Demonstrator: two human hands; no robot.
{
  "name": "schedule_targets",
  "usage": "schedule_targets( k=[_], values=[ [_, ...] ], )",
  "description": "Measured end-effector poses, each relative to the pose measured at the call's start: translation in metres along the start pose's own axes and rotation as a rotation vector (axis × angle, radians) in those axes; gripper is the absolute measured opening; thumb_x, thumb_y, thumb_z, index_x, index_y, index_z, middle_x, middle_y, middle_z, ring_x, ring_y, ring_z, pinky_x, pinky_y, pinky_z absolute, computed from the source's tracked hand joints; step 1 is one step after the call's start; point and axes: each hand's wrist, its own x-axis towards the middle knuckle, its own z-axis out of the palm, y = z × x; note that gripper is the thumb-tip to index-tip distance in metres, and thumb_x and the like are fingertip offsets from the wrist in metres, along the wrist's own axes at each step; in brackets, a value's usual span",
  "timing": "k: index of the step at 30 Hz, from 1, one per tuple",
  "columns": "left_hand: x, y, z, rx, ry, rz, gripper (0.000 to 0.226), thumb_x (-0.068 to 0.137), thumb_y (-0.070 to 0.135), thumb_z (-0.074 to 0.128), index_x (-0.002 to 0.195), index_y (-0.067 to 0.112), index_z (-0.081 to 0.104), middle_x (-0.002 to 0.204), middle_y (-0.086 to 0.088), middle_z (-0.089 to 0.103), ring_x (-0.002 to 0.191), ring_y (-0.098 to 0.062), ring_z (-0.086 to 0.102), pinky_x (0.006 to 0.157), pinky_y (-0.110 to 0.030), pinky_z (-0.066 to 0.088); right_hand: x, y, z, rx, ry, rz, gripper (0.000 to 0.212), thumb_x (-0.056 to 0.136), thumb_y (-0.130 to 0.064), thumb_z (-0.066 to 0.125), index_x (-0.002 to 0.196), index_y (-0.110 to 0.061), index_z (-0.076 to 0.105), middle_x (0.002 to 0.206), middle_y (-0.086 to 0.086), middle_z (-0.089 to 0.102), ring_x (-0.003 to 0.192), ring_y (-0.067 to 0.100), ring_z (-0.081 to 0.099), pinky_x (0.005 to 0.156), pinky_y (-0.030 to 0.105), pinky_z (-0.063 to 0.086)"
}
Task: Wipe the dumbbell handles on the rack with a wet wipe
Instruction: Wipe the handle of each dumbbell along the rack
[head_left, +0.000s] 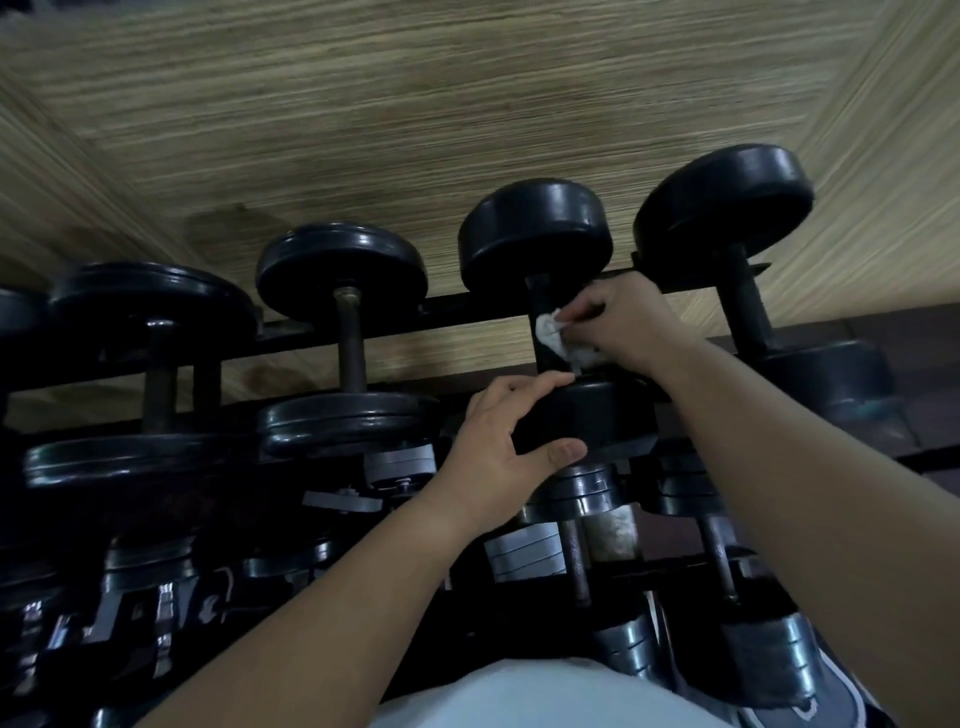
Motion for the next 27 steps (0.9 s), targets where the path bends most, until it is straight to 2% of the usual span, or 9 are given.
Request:
schedule_targets(
  k=[4,6,8,11,15,18,21,23,27],
  values=[
    [-0.001,0.0,0.0,0.044,-0.001,0.02,0.056,0.09,0.046,0.075,0.139,0.056,0.049,0.136,0.02,0.049,0.138,-0.007,0.035,0.113,-0.021,0.027,-0.015,-0.004,-0.018,-0.143,-0.259,0.01,0.011,0.074,-0.019,0.086,0.08,-0.026,0.08,0.07,-0.008,0.073,0.067,0.005,0.064,0.063,0.021,0.05],
    [0.003,0.001,-0.006,0.077,-0.033,0.016,0.054,0.087,0.051,0.076,0.134,0.06,0.05,0.136,0.017,0.051,0.135,-0.009,0.043,0.118,-0.033,0.033,-0.021,-0.01,-0.025,-0.175,-0.246,0.01,0.012,0.076,-0.017,0.084,0.08,-0.026,0.078,0.067,-0.011,0.069,0.064,0.003,0.062,0.058,0.018,0.045],
    [0.006,0.005,-0.013,0.099,-0.053,0.024,0.059,0.082,0.055,0.078,0.136,0.052,0.054,0.136,0.012,0.054,0.133,-0.011,0.05,0.117,-0.037,0.039,-0.03,-0.013,-0.032,-0.149,-0.114,0.015,0.012,0.077,-0.014,0.082,0.082,-0.024,0.077,0.069,-0.012,0.065,0.067,0.005,0.06,0.059,0.018,0.043],
    [0.004,0.017,-0.02,0.223,-0.048,0.076,0.061,0.087,0.042,0.08,0.142,0.034,0.056,0.137,0.007,0.053,0.132,-0.012,0.049,0.109,-0.026,0.036,-0.053,-0.015,-0.042,-0.122,0.055,0.053,0.007,0.077,-0.016,0.082,0.079,-0.022,0.078,0.071,-0.008,0.067,0.067,0.009,0.061,0.064,0.025,0.047],
    [-0.012,0.023,-0.026,0.294,-0.041,0.216,0.049,0.087,0.037,0.081,0.132,0.034,0.061,0.127,0.011,0.053,0.123,-0.009,0.051,0.104,-0.024,0.038,-0.095,-0.02,-0.061,-0.122,0.145,0.112,0.007,0.078,-0.013,0.082,0.081,-0.019,0.079,0.077,-0.002,0.071,0.075,0.015,0.065,0.068,0.028,0.053],
    [-0.023,0.023,-0.029,0.28,-0.037,0.323,0.044,0.086,0.036,0.081,0.127,0.033,0.063,0.121,0.014,0.054,0.118,-0.007,0.053,0.103,-0.025,0.041,-0.131,-0.022,-0.069,-0.109,0.202,0.146,0.009,0.079,-0.011,0.079,0.083,-0.019,0.077,0.075,-0.006,0.068,0.07,0.008,0.061,0.061,0.019,0.047],
    [-0.036,0.025,-0.022,0.217,-0.071,0.356,0.041,0.088,0.035,0.08,0.126,0.031,0.064,0.121,0.015,0.054,0.117,-0.004,0.051,0.101,-0.025,0.041,-0.168,-0.02,-0.07,-0.065,0.26,0.226,0.012,0.078,-0.015,0.08,0.078,-0.026,0.076,0.077,-0.005,0.07,0.071,0.01,0.064,0.06,0.02,0.046],
    [-0.044,0.026,-0.012,0.212,-0.107,0.391,0.04,0.088,0.034,0.08,0.124,0.028,0.065,0.122,0.012,0.056,0.111,0.0,0.05,0.095,-0.015,0.039,-0.195,-0.018,-0.071,-0.047,0.314,0.276,0.013,0.078,-0.017,0.08,0.075,-0.028,0.075,0.079,-0.003,0.072,0.072,0.013,0.066,0.059,0.022,0.049],
    [-0.053,0.032,0.013,0.197,-0.163,0.49,0.038,0.086,0.025,0.084,0.119,0.02,0.068,0.114,0.009,0.057,0.1,0.019,0.051,0.079,0.0,0.04,-0.244,-0.015,-0.067,0.028,0.369,0.334,0.006,0.082,-0.011,0.076,0.088,-0.011,0.077,0.084,0.006,0.074,0.068,0.01,0.064,0.052,0.012,0.048]
  ],
)
